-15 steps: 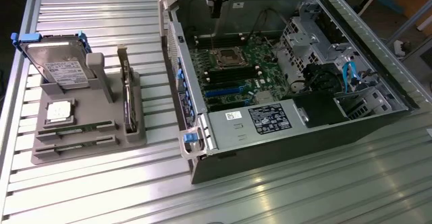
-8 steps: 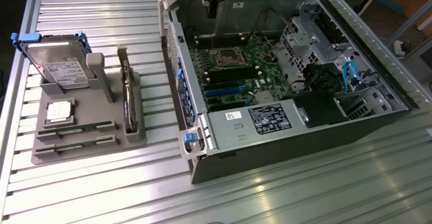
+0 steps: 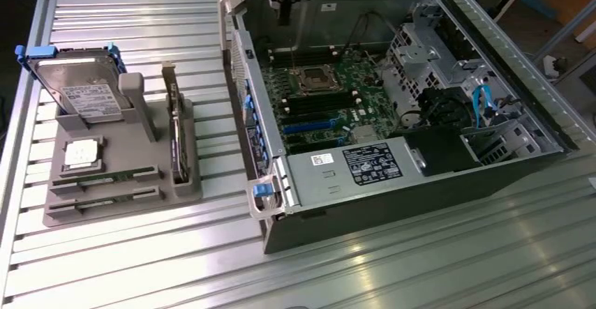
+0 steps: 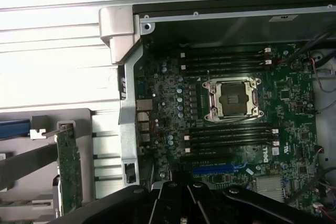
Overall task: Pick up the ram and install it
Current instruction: 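Reach for the ram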
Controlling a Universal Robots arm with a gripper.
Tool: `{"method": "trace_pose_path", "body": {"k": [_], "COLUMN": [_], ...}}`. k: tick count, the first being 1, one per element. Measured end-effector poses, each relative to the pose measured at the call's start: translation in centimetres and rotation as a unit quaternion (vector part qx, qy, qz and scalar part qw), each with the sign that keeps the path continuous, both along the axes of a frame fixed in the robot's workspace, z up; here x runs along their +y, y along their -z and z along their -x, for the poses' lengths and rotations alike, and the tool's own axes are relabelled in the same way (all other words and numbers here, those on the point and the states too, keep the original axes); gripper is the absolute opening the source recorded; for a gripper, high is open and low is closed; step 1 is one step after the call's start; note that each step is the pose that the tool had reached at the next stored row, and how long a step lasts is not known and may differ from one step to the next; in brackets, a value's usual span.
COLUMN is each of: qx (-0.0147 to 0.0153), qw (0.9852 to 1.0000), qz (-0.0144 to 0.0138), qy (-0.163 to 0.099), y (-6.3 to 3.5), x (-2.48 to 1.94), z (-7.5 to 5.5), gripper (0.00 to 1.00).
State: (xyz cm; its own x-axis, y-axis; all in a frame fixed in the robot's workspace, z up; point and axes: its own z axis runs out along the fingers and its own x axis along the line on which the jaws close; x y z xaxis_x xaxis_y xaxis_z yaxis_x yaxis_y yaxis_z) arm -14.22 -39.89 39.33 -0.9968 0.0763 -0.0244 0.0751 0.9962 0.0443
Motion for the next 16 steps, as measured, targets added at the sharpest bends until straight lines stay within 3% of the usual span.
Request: {"method": "trace_pose_path", "body": {"k": [16], "qx": [0.0], "qw": [1.0], "qz": [0.0], "qy": [0.0], "y": [0.0], "x": [0.0], "z": [2.1], "gripper": [0.11]}}
